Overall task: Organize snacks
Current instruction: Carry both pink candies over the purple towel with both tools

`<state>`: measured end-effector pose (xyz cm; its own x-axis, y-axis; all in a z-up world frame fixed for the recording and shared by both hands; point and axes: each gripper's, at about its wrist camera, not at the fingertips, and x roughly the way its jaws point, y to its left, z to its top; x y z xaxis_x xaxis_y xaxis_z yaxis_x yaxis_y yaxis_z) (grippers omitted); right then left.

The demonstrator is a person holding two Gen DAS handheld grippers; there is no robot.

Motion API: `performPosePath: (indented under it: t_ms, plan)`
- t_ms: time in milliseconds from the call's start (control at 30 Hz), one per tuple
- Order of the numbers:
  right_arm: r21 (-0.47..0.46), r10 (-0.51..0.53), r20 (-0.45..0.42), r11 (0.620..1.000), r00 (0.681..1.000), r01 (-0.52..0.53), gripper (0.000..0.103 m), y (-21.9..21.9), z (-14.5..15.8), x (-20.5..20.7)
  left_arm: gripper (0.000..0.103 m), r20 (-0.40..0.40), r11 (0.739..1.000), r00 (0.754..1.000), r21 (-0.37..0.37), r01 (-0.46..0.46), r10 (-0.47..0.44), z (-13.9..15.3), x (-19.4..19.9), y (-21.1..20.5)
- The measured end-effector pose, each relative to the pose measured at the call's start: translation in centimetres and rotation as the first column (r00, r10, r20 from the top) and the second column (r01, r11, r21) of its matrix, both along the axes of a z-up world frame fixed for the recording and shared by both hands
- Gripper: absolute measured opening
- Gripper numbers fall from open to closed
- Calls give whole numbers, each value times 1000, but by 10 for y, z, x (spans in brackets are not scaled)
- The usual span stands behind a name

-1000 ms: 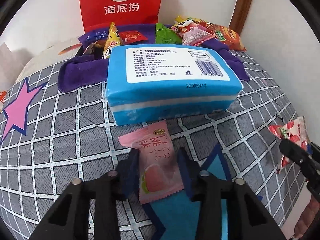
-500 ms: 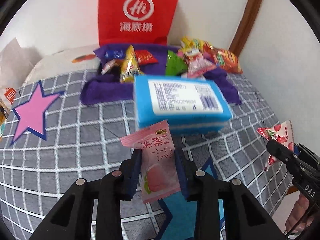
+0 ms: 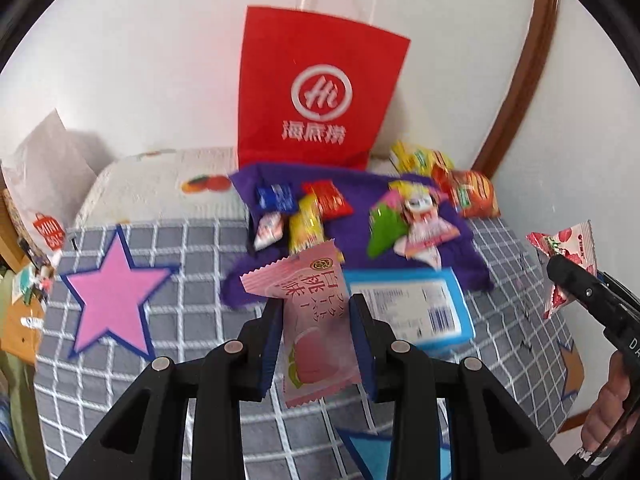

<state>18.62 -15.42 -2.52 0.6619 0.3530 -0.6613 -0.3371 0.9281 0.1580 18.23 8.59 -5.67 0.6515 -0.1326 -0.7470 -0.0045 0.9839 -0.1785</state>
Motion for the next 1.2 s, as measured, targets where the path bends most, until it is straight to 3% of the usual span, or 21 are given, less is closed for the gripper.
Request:
performPosePath:
  t_ms: [233, 800, 1200]
  plan:
    - [4, 49, 51, 999, 998, -49, 33, 22, 21, 36, 31, 35, 999, 999, 22, -24, 24, 21, 35, 19]
    - [13, 97, 52, 995, 994, -98, 33, 55, 29, 130, 32, 38, 1000, 999, -9, -26, 26, 17, 125, 21]
    - [49, 102, -7, 994, 995, -101, 33, 59, -7, 177, 32, -10, 998, 1000, -52, -23, 23, -15, 161, 22]
